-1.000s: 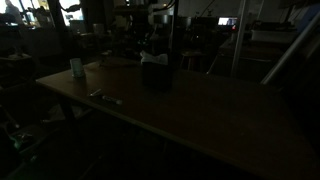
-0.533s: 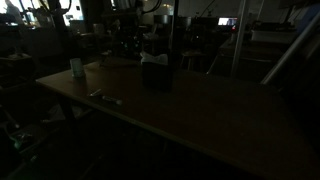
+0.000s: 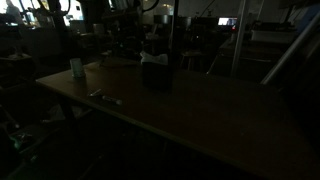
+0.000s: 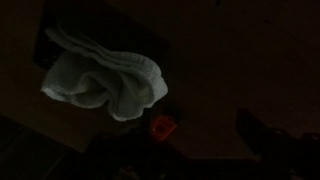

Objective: Put the white towel inside the black object on the right

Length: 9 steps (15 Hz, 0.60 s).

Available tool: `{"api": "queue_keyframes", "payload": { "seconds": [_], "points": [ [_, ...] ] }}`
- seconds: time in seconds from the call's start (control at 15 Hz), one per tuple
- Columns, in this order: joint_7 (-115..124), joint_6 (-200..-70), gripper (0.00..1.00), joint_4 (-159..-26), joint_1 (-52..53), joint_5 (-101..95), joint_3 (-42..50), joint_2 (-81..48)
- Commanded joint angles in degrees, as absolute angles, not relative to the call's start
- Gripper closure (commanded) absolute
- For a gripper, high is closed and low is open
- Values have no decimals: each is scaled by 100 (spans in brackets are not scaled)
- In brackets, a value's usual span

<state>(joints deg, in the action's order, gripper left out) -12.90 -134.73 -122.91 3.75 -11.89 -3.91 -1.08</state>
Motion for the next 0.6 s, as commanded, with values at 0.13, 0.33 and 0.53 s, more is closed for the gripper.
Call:
{"api": "queue_keyframes", "payload": {
  "seconds": [0.13,0.33,0.53],
  "points": [
    [-1348,-13617,16,-12325,393,-1710,-398,-47],
    [-1341,-13603,17,-12255,375,-2150,-374,-138],
    [-1355,-13596,16,-12183,350,-2418,-341,-241]
  ]
}}
